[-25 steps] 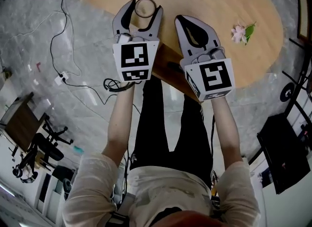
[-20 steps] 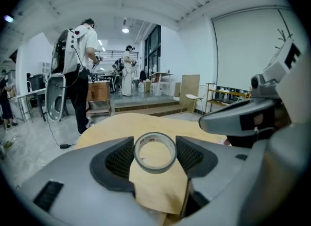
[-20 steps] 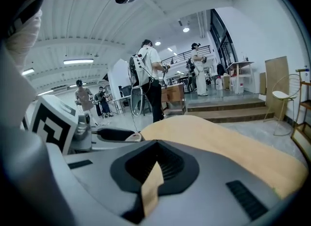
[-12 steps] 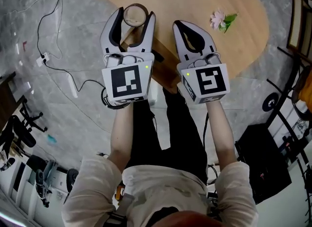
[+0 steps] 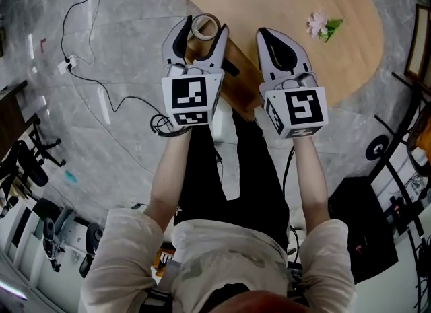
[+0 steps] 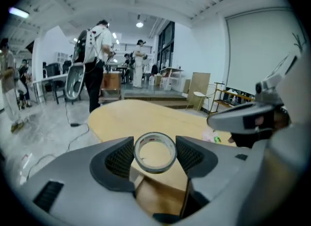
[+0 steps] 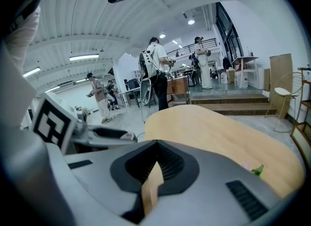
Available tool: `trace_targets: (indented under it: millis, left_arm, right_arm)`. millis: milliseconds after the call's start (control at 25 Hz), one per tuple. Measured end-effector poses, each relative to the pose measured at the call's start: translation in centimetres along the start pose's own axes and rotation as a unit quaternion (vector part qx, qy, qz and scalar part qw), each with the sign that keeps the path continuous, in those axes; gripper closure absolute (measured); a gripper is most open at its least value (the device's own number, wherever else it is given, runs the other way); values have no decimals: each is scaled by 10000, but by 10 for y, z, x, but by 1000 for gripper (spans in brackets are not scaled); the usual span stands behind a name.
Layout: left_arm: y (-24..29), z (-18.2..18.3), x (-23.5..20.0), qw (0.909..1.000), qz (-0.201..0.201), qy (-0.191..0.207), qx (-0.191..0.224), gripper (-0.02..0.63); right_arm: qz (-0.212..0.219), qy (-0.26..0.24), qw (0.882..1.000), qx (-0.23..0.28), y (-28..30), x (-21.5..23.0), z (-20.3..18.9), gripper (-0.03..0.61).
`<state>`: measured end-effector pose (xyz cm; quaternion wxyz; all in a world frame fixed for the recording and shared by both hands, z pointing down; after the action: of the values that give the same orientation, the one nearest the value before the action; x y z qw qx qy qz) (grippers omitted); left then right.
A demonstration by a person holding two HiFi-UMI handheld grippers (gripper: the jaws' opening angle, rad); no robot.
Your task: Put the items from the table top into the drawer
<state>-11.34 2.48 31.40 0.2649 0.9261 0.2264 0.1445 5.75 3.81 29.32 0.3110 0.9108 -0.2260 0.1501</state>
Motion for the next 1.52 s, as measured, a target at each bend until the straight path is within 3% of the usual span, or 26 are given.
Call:
trace_targets:
  millis: [120,240,440,800,1200,1520]
  left_arm:
    - [17,-59,12,9957,-93,-527,-758,334]
    - [27,-110,24,9855,-102,-832,-1475,334]
    - [49,-153,46,9758,-328,-709,-2043,334]
    - [74,-169,48,9696,-625,-702,-2259,333]
    - [83,-157,50,9712,-461,-808,-2192,333]
    - [71,-140,39,9771,-213,-926,-1905,333]
  right_arm:
    - [-12,92,9998,-185,-3,-9,-13,574]
    - [9,207,9991,-374,-4,-12,-30,574]
    - [31,245,9974,-683,-4,-11,-53,574]
    - [100,223,9955,-917,-5,-12,-62,574]
    - [110,301,9963,-800,-2,-7,-57,574]
    - [78,340,9965,-754,-4,-4,-57,574]
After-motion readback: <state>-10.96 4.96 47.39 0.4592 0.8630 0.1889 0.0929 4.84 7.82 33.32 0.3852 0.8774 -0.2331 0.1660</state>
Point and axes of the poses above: the fingertips, and each gripper's own axes: y forward along the fingers, x to its right, z out of its top, the point moved 9 cm from there along -y, backward along the fingers, and after that the axes turned 14 degrees about y, right-handed, at the moved point
